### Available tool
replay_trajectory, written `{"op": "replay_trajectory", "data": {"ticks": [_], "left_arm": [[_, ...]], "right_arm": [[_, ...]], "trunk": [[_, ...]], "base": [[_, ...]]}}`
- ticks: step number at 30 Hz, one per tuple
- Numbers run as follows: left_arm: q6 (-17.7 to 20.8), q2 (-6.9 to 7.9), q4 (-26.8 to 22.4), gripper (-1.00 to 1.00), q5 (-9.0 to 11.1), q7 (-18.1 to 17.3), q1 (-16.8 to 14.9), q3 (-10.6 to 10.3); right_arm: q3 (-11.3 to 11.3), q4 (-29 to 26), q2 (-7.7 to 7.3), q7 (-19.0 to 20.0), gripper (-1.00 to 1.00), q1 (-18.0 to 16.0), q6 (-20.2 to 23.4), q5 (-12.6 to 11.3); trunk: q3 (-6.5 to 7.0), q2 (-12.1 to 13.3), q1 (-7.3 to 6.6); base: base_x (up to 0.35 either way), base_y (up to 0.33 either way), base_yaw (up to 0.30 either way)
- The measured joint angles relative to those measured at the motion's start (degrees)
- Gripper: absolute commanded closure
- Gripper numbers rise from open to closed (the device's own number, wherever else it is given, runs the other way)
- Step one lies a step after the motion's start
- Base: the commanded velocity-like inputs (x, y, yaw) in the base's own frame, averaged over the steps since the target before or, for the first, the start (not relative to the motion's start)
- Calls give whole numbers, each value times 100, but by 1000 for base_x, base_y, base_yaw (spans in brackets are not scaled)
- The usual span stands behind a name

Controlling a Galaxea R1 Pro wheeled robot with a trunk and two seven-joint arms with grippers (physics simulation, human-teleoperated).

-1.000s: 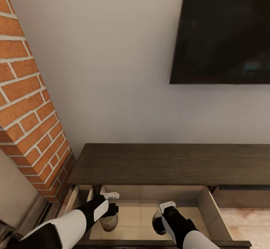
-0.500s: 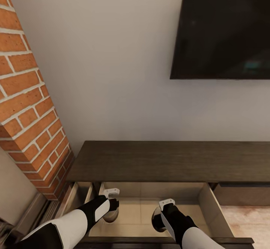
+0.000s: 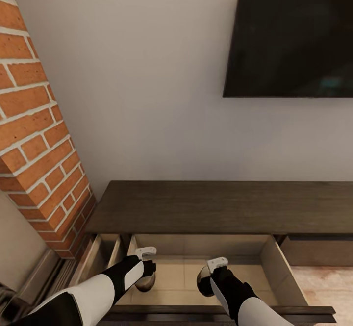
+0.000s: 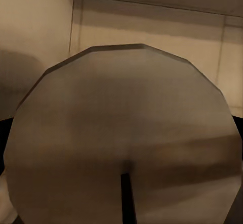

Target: Place each of the two pumpkins and all three candles from the living room inside a cabinet in the living room (use any cabinet), then make sure every cabinet is closed, and position the cauldron so it is next to a table in the living room.

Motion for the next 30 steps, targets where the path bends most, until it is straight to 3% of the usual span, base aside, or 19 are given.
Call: {"op": "replay_trajectory", "data": {"ticks": [20,30], "left_arm": [[0,16,0,100,14,9,-5,11],[-37,62,-2,100,5,-78,-6,6]], "right_arm": [[8,-5,0,156,100,0,-122,0],[9,-35,0,158,100,0,-122,1]], "trunk": [[-388,-802,440],[-458,-804,440]], "base": [[0,0,0],[8,0,0]]}}
